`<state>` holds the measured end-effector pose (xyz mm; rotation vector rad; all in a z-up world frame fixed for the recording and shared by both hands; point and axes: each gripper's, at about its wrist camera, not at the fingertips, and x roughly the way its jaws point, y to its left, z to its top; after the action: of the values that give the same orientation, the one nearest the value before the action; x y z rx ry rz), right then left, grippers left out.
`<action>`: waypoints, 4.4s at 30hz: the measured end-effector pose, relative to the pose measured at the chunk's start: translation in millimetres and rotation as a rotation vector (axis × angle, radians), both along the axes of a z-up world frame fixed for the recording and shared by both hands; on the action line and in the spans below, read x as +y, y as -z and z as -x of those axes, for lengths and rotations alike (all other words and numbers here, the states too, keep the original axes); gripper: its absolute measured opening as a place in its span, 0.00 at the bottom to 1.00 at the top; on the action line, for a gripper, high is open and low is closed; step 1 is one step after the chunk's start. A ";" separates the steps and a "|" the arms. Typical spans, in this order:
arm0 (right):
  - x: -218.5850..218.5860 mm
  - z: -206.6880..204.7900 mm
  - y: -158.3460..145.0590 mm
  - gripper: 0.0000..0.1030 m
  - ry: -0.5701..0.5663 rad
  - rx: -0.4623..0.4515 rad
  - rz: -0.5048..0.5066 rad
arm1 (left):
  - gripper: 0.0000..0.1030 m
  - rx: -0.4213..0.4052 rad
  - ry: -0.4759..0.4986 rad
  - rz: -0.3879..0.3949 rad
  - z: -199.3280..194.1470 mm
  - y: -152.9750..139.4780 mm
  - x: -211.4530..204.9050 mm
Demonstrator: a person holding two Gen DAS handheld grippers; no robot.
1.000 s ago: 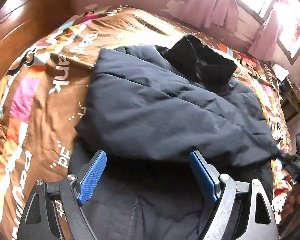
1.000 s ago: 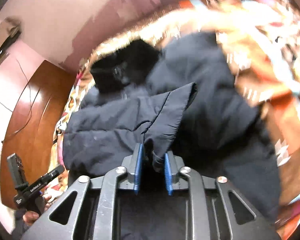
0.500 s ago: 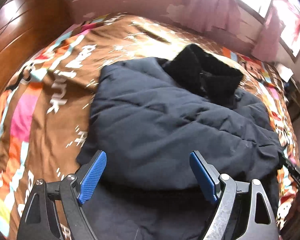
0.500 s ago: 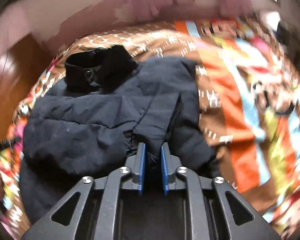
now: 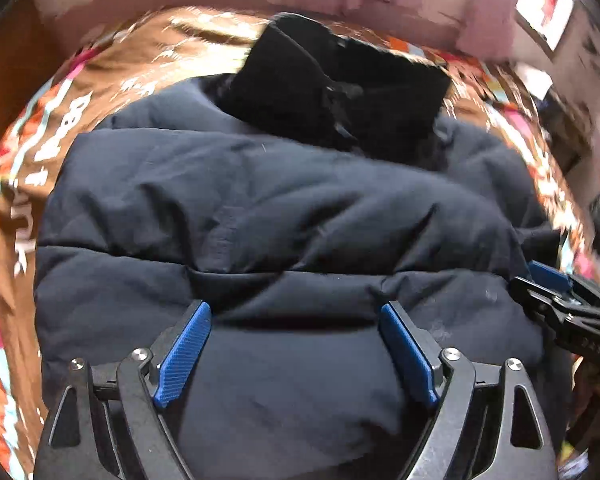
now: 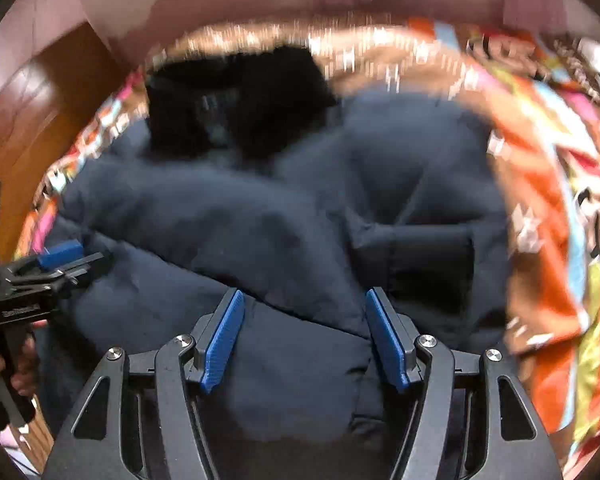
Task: Fold large clothes
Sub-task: 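Grasp the jacket hem with the left tool while the right tool grasps it too, then lift the hem with both tools and fold it toward the collar, then open both tools and pull them back from the folded jacket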
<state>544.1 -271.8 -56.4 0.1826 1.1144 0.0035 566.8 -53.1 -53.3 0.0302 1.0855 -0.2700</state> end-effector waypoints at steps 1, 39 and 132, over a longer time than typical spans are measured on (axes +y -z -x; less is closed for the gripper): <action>3.0 3.1 6.8 0.57 -0.012 -0.009 0.017 | 0.87 -0.012 0.015 -0.018 2.9 3.1 -2.8; 34.3 -229.8 -65.3 0.47 -0.317 -0.106 0.040 | 0.27 -0.029 0.097 0.027 -226.1 -63.0 -30.0; 69.0 -96.6 35.0 0.21 -0.032 -0.027 -0.237 | 0.04 -0.025 -0.021 0.034 -87.6 7.1 4.9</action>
<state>640.7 -202.8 -91.3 0.3753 1.0881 0.1668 654.4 -48.2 -60.5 -0.0081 1.0559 -0.2678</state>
